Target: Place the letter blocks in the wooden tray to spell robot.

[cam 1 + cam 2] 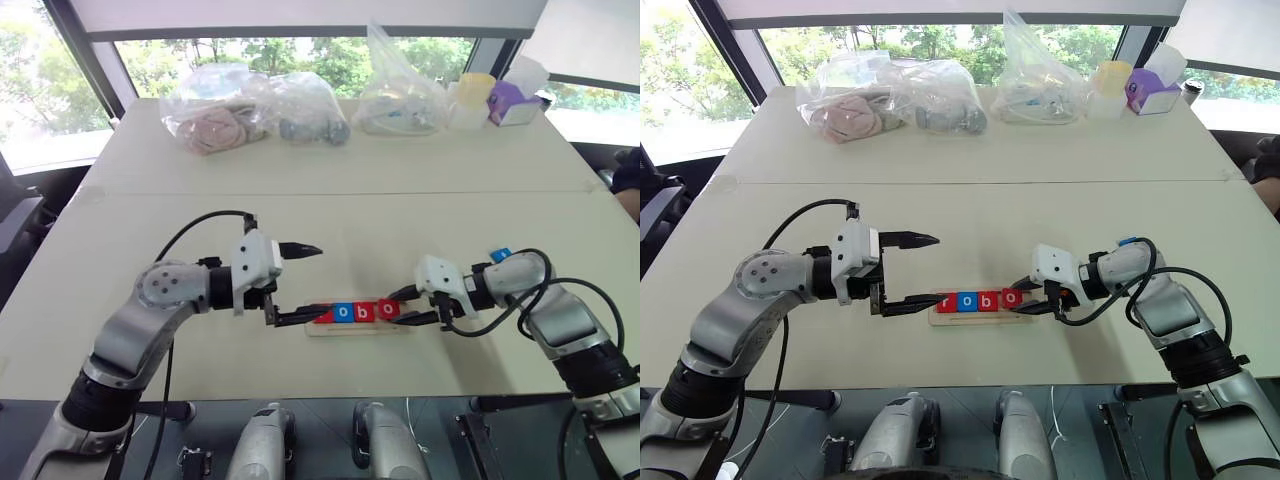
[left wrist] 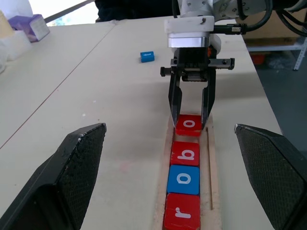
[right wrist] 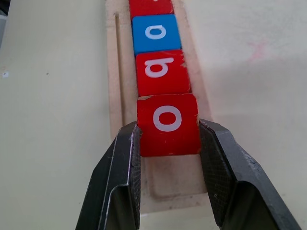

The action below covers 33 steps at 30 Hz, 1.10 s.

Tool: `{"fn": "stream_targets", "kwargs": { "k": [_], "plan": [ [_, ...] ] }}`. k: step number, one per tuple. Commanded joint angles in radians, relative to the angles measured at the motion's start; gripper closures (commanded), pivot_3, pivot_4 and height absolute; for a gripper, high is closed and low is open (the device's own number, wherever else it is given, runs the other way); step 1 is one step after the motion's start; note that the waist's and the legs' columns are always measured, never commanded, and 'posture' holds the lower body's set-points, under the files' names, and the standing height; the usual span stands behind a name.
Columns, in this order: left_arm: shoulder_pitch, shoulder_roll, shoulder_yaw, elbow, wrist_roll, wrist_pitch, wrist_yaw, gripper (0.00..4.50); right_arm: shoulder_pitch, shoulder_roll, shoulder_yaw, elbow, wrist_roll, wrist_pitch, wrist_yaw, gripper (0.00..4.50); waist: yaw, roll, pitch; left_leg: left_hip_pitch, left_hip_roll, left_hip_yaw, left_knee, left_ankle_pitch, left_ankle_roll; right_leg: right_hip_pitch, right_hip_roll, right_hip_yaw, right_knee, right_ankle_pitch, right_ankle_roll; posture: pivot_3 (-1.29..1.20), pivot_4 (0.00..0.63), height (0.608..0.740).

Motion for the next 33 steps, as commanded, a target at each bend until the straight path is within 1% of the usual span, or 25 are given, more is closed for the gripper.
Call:
{"fn": "stream_targets", "kwargs": {
  "k": [1,12,24,26,28,29,30,31,33],
  "plan": [
    [-0.007,0.002,0.022,-0.040,-0.021,0.005,0.010,0.00,-0.018,0.008,0.002,0.004,-0.008,-0.025,0.003,3.36,0.000,0.000,0.000,0.000,0.000,0.000,0.000,0.000,0.000,0.000,0.000,0.000,0.000,0.000,0.000,0.00,0.150,0.740],
    [-0.013,-0.001,0.021,-0.044,-0.025,0.014,0.017,0.00,-0.023,0.016,0.022,0.014,-0.042,-0.063,0.000,3.36,-0.001,0.000,0.000,0.000,0.000,0.001,0.000,0.000,0.000,0.000,0.000,0.000,0.000,0.000,0.000,0.00,0.150,0.740],
    [-0.014,-0.001,0.023,-0.046,-0.025,0.017,0.018,0.00,-0.038,0.030,0.031,0.024,-0.057,-0.055,-0.003,3.36,-0.001,0.000,0.000,0.000,0.000,0.001,0.000,0.000,0.000,0.000,0.000,0.000,0.000,0.000,0.000,0.00,0.150,0.740],
    [-0.013,-0.001,0.023,-0.047,-0.025,0.017,0.018,0.00,-0.038,0.027,0.035,0.026,-0.062,-0.056,-0.001,2.31,-0.001,0.000,0.000,0.000,0.000,0.001,0.000,0.000,0.000,0.000,0.000,0.000,0.000,0.000,0.000,0.00,0.150,0.740],
    [-0.013,-0.001,0.023,-0.047,-0.026,0.017,0.019,0.00,-0.038,0.023,0.036,0.026,-0.068,-0.059,0.002,1.40,-0.001,0.000,0.000,0.000,0.000,0.001,0.000,0.000,0.000,0.000,0.000,0.000,0.000,0.000,0.000,0.00,0.150,0.740],
    [-0.015,-0.002,0.023,-0.047,-0.025,0.018,0.019,0.00,-0.038,0.022,0.036,0.028,-0.069,-0.060,0.003,0.78,-0.001,0.000,0.000,0.000,0.000,0.001,0.000,0.000,0.000,0.000,0.000,0.000,0.000,0.000,0.000,0.00,0.150,0.740],
    [-0.016,-0.002,0.022,-0.046,-0.025,0.018,0.020,0.00,-0.038,0.019,0.034,0.026,-0.069,-0.061,0.006,0.26,0.000,0.000,0.000,0.000,0.000,0.001,0.000,0.000,0.000,0.000,0.000,0.000,0.000,0.000,0.000,0.00,0.150,0.740],
    [-0.017,-0.003,0.022,-0.046,-0.025,0.019,0.020,0.00,-0.038,0.017,0.032,0.024,-0.069,-0.060,0.009,0.03,0.000,0.000,0.000,0.000,0.000,0.001,0.000,0.000,0.000,0.000,0.000,0.000,0.000,0.000,0.000,0.00,0.150,0.740],
    [-0.017,-0.003,0.021,-0.046,-0.025,0.019,0.020,0.00,-0.037,0.014,0.028,0.022,-0.070,-0.060,0.013,0.03,-0.001,0.000,0.000,0.000,0.000,0.001,0.000,0.000,0.000,0.000,0.000,0.000,0.000,0.000,0.000,0.00,0.150,0.740]
  ]
}}
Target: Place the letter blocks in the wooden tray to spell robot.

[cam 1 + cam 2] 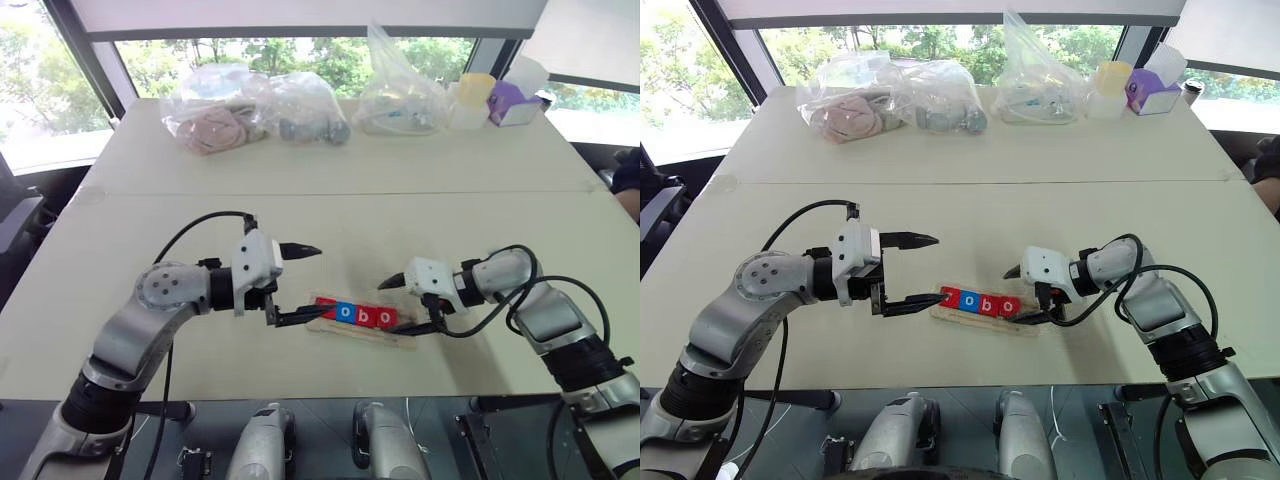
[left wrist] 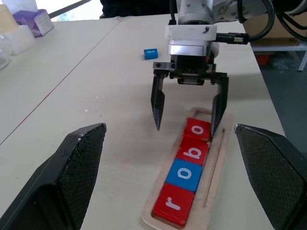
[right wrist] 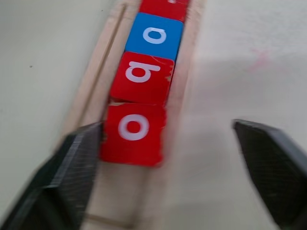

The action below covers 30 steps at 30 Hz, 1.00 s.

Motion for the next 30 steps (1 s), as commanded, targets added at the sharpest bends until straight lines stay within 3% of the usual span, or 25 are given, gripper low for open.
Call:
{"fn": "stream_targets", "kwargs": {
  "k": [1,15,30],
  "plan": [
    [-0.017,-0.002,0.021,-0.038,-0.024,-0.002,0.006,0.00,-0.010,-0.017,-0.008,-0.012,-0.002,-0.006,0.009,0.03,0.000,0.000,0.000,0.000,0.000,0.000,0.000,0.000,0.000,0.000,0.000,0.000,0.000,0.000,0.000,0.00,0.150,0.740],
    [-0.025,-0.013,0.012,-0.031,-0.020,-0.009,0.001,0.00,-0.043,-0.014,-0.027,0.008,0.004,-0.027,-0.008,0.03,0.000,0.000,0.000,0.000,0.000,0.000,0.000,0.000,0.000,0.000,0.000,0.000,0.000,0.000,0.000,0.00,0.150,0.740],
    [-0.021,-0.024,0.006,-0.023,-0.015,-0.018,-0.004,0.00,0.103,-0.108,-0.141,-0.248,0.119,0.161,-0.047,0.03,-0.001,0.000,0.000,0.001,0.000,-0.001,0.000,0.000,0.000,0.000,0.000,0.000,0.000,0.000,0.000,0.00,0.150,0.740]
  ]
}}
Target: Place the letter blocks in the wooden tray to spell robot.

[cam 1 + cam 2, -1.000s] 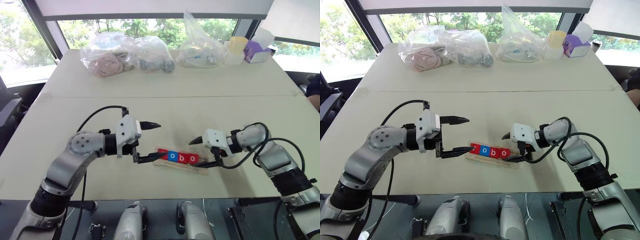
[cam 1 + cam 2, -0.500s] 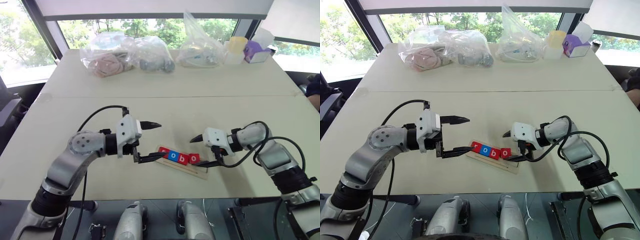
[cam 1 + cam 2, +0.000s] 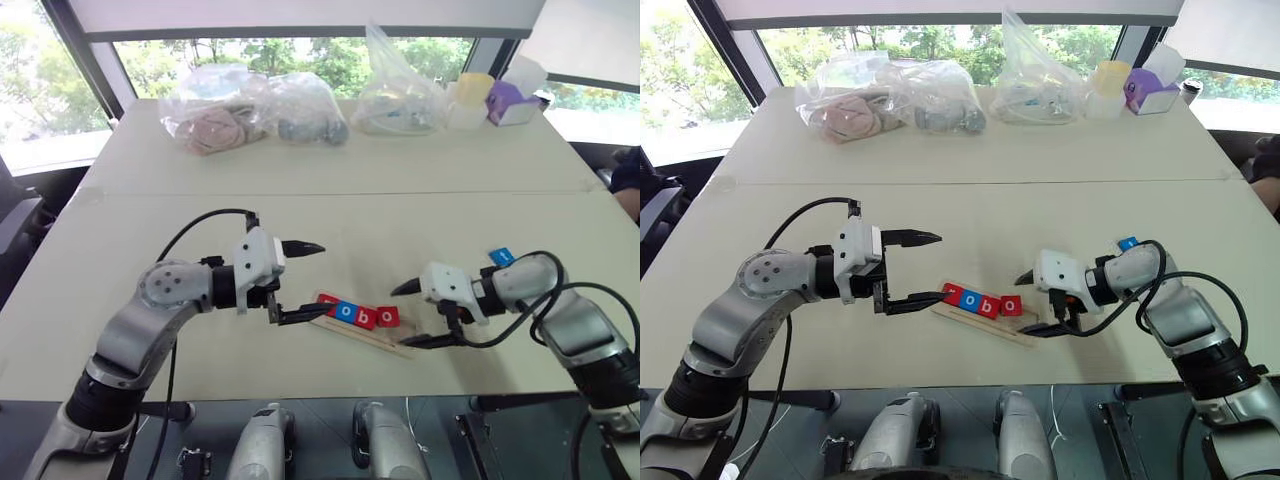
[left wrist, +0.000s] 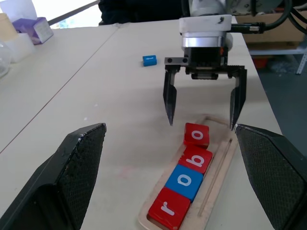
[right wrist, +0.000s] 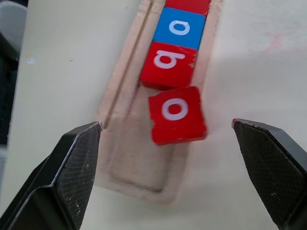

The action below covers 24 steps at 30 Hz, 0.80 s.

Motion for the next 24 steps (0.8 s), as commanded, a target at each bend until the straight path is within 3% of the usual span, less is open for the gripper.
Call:
{"fn": "stream_targets", "kwargs": {
  "k": [1,12,24],
  "plan": [
    [-0.009,-0.003,0.008,-0.023,-0.016,-0.015,-0.003,0.00,-0.021,-0.004,-0.069,-0.049,0.027,0.009,-0.050,0.03,0.000,0.000,0.000,0.000,0.000,0.000,0.000,0.000,0.000,0.000,0.000,0.000,0.000,0.000,0.000,0.00,0.150,0.740],
    [0.000,0.001,0.013,-0.026,-0.017,-0.017,-0.015,0.00,-0.088,0.086,-0.060,0.143,-0.136,-0.227,-0.285,0.03,0.001,0.000,0.000,-0.001,-0.001,0.001,0.000,0.000,0.000,0.000,0.000,0.000,-0.001,0.000,0.000,0.00,0.150,0.740],
    [0.005,0.010,0.019,-0.028,-0.018,-0.017,-0.016,0.00,-0.044,0.076,-0.057,0.089,-0.101,-0.204,-0.224,0.03,0.001,0.000,0.000,0.000,0.000,0.001,0.000,0.000,0.000,0.000,0.000,0.000,0.000,0.000,0.000,0.00,0.150,0.740]
  ]
}}
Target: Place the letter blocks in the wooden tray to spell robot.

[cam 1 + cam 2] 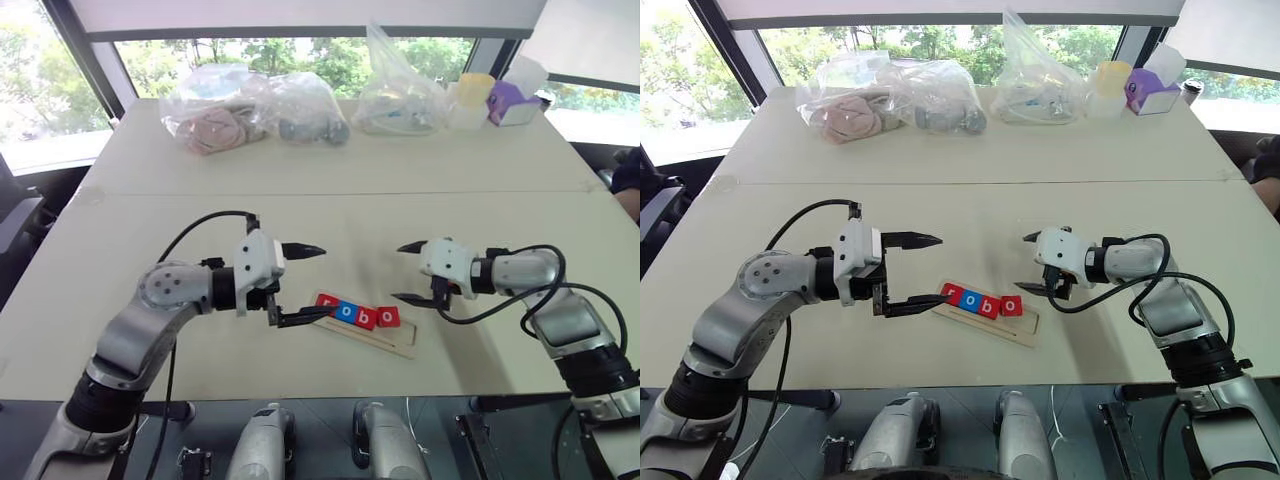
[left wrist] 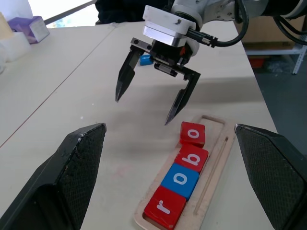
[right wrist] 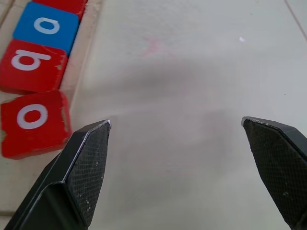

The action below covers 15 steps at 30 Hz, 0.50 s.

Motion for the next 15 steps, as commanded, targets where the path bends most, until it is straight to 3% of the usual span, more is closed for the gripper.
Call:
{"fn": "stream_targets", "kwargs": {
  "k": [1,15],
  "plan": [
    [-0.009,0.001,0.016,-0.027,-0.018,-0.015,-0.001,0.00,0.014,-0.020,-0.017,-0.074,0.035,0.024,0.029,0.03,0.000,0.000,0.000,0.000,0.000,0.000,0.000,0.000,0.000,0.000,0.000,0.000,0.000,0.000,0.000,0.00,0.150,0.740],
    [-0.022,-0.005,0.010,-0.017,-0.016,-0.014,-0.005,0.00,0.056,-0.038,-0.023,-0.165,0.058,0.088,0.046,0.03,0.000,0.000,0.000,0.000,0.000,0.000,0.000,0.000,0.000,0.000,0.000,0.000,0.000,0.000,0.000,0.00,0.150,0.740]
  ]
}}
